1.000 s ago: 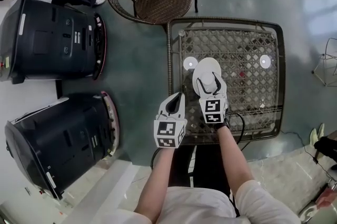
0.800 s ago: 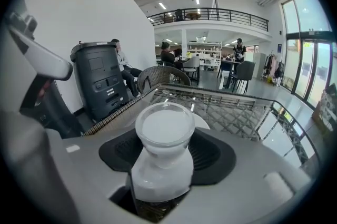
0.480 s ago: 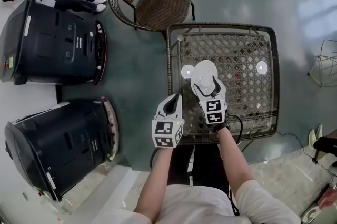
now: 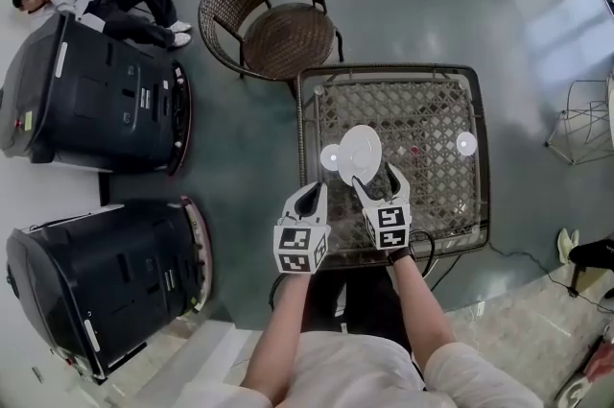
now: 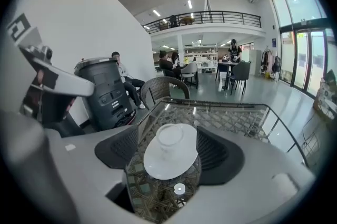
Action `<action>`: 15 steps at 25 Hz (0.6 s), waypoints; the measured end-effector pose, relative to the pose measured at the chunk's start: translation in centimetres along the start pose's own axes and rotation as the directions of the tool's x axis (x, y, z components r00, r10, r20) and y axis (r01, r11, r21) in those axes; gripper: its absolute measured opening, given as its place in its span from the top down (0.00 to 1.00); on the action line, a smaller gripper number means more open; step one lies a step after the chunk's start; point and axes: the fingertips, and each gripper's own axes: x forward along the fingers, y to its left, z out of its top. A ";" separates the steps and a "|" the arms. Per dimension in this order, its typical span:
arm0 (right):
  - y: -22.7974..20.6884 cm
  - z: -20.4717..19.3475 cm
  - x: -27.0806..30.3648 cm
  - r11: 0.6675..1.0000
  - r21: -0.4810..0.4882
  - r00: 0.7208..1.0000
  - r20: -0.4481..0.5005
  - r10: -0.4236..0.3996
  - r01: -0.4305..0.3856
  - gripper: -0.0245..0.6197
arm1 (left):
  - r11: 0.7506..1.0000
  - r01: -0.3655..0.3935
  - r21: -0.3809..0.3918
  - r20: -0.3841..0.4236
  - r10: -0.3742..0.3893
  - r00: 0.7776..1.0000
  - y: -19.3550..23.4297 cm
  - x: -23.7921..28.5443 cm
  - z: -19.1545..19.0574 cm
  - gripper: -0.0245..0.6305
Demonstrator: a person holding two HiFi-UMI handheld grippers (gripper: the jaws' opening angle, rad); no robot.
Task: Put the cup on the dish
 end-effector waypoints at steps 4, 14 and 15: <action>0.6 4.0 -3.4 1.000 -0.005 0.997 0.076 -0.008 0.008 0.54 | 1.000 0.014 0.018 0.035 -0.015 0.999 -0.8 -1.0 2.3 0.96; 1.6 17.3 -10.9 0.995 -0.071 0.948 0.314 -0.046 0.072 0.79 | 0.998 0.017 0.065 0.174 -0.028 0.984 -2.0 -3.9 10.9 0.96; 1.7 18.6 -11.6 0.995 -0.070 0.941 0.335 -0.050 0.078 0.81 | 0.997 0.018 0.071 0.194 -0.031 0.981 -2.3 -4.2 11.9 0.96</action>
